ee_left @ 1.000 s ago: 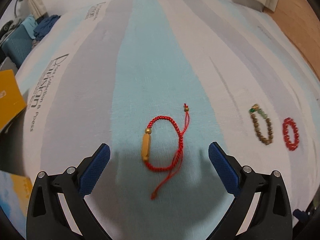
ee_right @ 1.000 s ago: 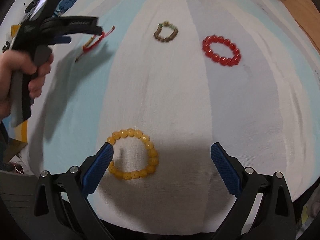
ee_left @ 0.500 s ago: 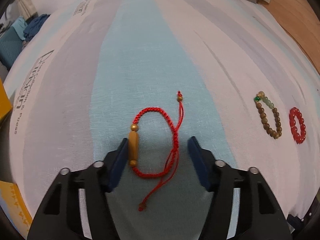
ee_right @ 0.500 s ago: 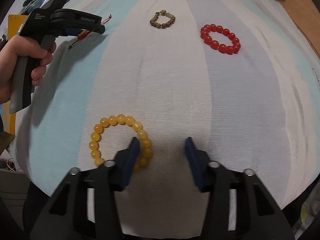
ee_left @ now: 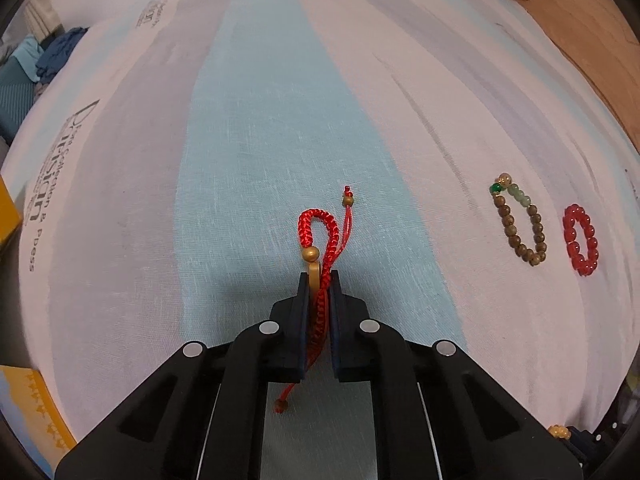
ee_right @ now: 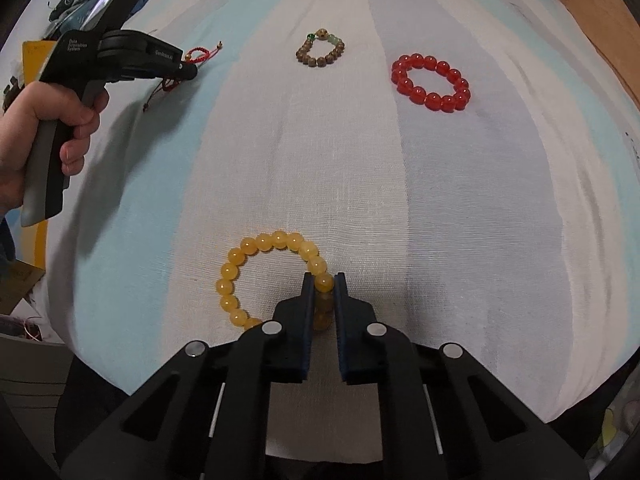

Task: Organize jewelry
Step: 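Grasp the yellow amber bracelet with the right tool while the left tool grasps the red cord bracelet, then lift and carry the amber and red cord bracelets over the white box with both tools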

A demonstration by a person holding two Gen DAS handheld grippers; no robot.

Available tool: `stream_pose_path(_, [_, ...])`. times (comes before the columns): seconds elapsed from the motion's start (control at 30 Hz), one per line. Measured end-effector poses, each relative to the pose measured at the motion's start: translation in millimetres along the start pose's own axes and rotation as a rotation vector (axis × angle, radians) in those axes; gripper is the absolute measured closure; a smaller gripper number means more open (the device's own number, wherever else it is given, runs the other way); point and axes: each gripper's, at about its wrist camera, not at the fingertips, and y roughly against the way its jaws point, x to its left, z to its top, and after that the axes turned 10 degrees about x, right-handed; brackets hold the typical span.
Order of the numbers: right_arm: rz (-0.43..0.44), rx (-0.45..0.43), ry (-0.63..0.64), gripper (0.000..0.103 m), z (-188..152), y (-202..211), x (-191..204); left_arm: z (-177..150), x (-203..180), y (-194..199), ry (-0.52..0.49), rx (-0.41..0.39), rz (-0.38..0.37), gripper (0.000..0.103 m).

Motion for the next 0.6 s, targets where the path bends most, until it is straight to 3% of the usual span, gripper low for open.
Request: stream_pose_path(0.6, [0.030, -0.056, -0.022, 0.094, -7.4, 25.5, -19.8, -4.6, -7.5, 23.8, 0.002, -0.023, 0.019, 0.096])
